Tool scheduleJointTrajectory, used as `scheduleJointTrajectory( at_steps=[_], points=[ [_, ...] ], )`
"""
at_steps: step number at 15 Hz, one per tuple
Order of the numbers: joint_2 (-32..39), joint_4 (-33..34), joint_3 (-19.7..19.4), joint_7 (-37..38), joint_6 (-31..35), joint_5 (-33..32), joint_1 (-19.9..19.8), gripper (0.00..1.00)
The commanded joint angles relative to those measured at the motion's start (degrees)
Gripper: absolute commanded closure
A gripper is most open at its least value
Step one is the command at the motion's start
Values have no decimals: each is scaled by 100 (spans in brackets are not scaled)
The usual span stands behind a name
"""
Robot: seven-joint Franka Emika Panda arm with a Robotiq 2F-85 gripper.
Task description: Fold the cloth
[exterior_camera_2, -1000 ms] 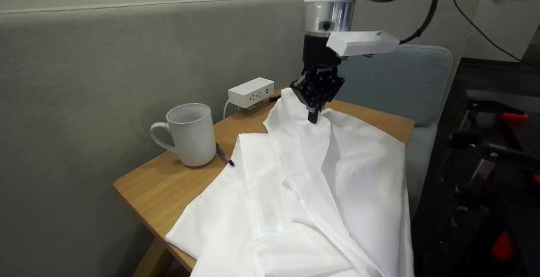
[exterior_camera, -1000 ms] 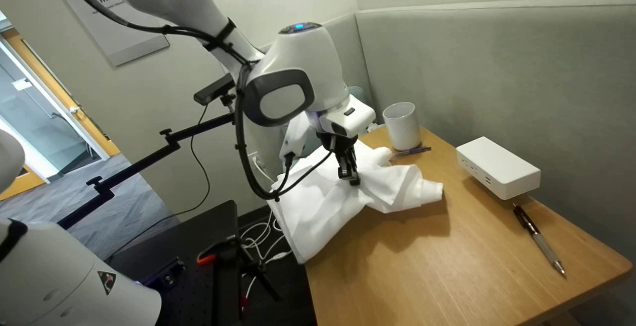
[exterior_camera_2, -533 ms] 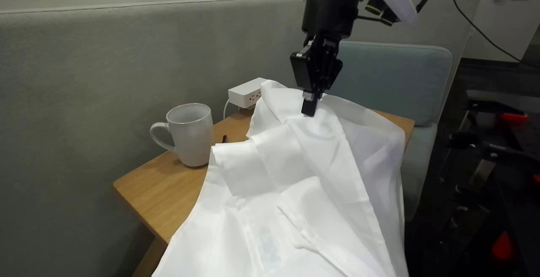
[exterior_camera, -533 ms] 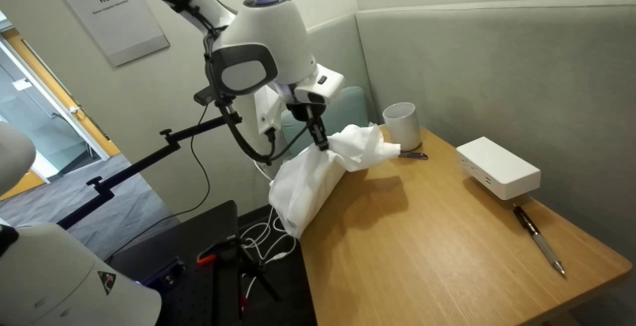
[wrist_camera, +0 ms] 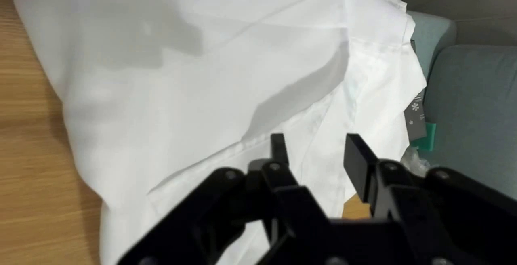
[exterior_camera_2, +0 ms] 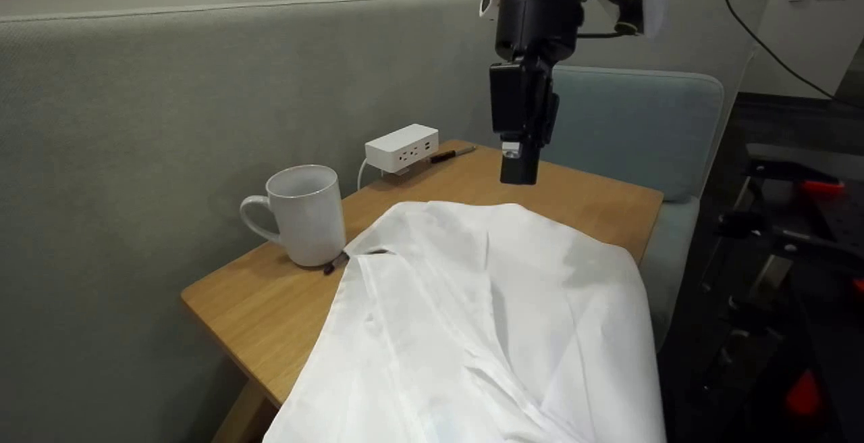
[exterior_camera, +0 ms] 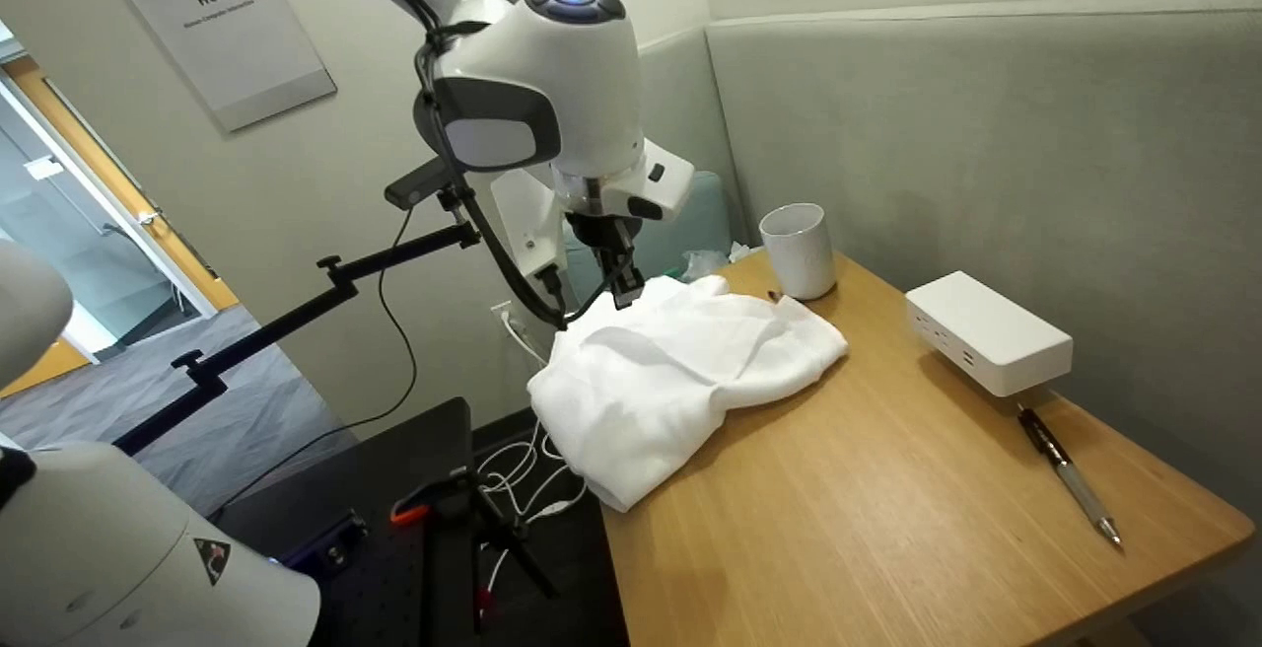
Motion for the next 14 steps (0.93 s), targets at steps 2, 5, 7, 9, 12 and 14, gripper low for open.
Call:
scheduleJointTrajectory(
  at_steps=[2, 5, 7, 9, 12, 14],
  points=[
    [-259, -277, -657, 765, 705, -286, 556, 20],
    [-445, -589, -1072, 1917, 1378, -1153, 854, 0],
    [-634, -833, -1445, 2840, 1542, -2092, 1041, 0],
    [-801, -1010, -1894, 3770, 1518, -3154, 1213, 0],
    [-1006, -994, -2373, 5113, 1117, -4727, 1363, 0],
    [-1101, -933, -2385, 5650, 847, -5339, 1316, 0]
  ],
)
